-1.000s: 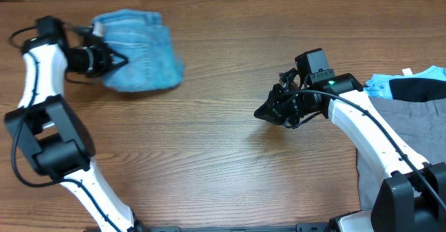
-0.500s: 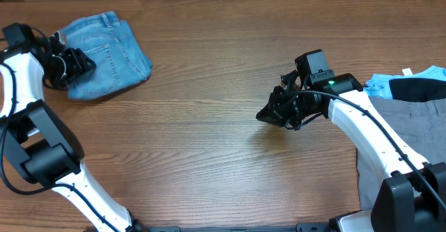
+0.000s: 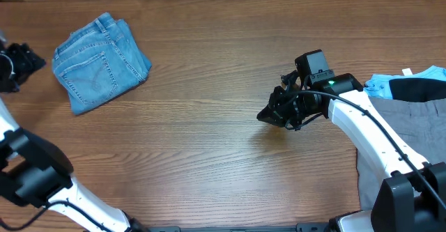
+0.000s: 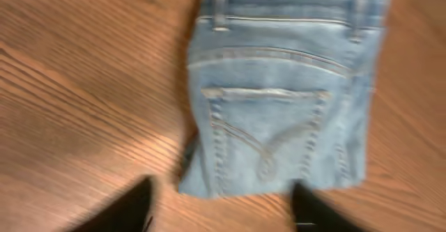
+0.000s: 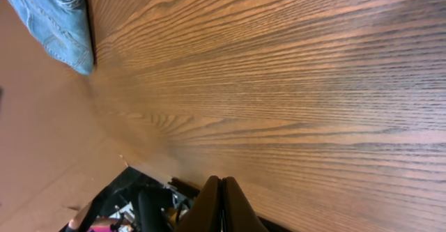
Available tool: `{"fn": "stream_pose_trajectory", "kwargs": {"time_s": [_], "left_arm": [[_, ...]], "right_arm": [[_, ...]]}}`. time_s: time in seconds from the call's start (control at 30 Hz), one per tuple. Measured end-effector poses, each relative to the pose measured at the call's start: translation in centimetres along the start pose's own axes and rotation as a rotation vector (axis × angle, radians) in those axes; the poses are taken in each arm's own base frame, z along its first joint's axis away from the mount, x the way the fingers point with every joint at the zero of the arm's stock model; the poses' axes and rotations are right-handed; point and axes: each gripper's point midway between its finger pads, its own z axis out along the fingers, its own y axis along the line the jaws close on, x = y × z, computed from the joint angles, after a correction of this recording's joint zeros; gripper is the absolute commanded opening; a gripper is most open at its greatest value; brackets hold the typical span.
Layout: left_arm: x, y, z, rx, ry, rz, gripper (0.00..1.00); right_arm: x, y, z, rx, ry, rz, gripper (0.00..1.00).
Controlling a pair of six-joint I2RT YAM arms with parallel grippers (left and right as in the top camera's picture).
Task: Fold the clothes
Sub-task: 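Drag the folded jeans to the upper-left table corner with the left gripper, then press the jeans flat at the upper left with the left gripper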
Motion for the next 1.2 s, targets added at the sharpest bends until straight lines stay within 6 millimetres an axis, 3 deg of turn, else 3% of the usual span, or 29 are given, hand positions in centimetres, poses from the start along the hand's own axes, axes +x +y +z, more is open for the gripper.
{"fn": "stream_pose_trajectory", "kwargs": {"time_s": [0.07,0.13,0.3,0.4,0.53,0.67,0.9,1.2], "left_arm": [[0.6,-1.7,-0.7,0.021,0.012,0.022,0.04],[1.3,-3.8,0.1,0.045,0.034,0.066,0.04],[5.9,-9.2,6.1,0.096,0.142,0.191,0.04],[9.3,-11.6,10.1,0.086,0.189,0.266,0.14],[11.7,-13.1,13.3,0.056,0.184,0.322,0.04],[13.2,-12.2,14.8,-0.014,0.189,0.303,0.04],[12.6,-7.6,15.3,-0.206,0.151,0.242,0.04],[8.6,-0.4,14.2,-0.295,0.047,0.048,0.05]], "right_arm": [[-0.1,-0.1,0.0,0.005,-0.006,0.0,0.04],[-0.2,-0.1,0.0,0.008,-0.008,-0.002,0.04],[-0.2,-0.2,0.0,0.013,-0.012,-0.003,0.04],[-0.2,-0.2,0.0,0.014,-0.012,-0.002,0.04],[-0.2,-0.2,0.0,0.013,-0.013,-0.004,0.04],[-0.2,-0.2,0.0,0.014,-0.012,-0.003,0.04],[-0.2,-0.2,0.0,0.014,-0.012,-0.002,0.04],[0.2,-0.6,0.0,0.027,0.003,0.013,0.04]]}}
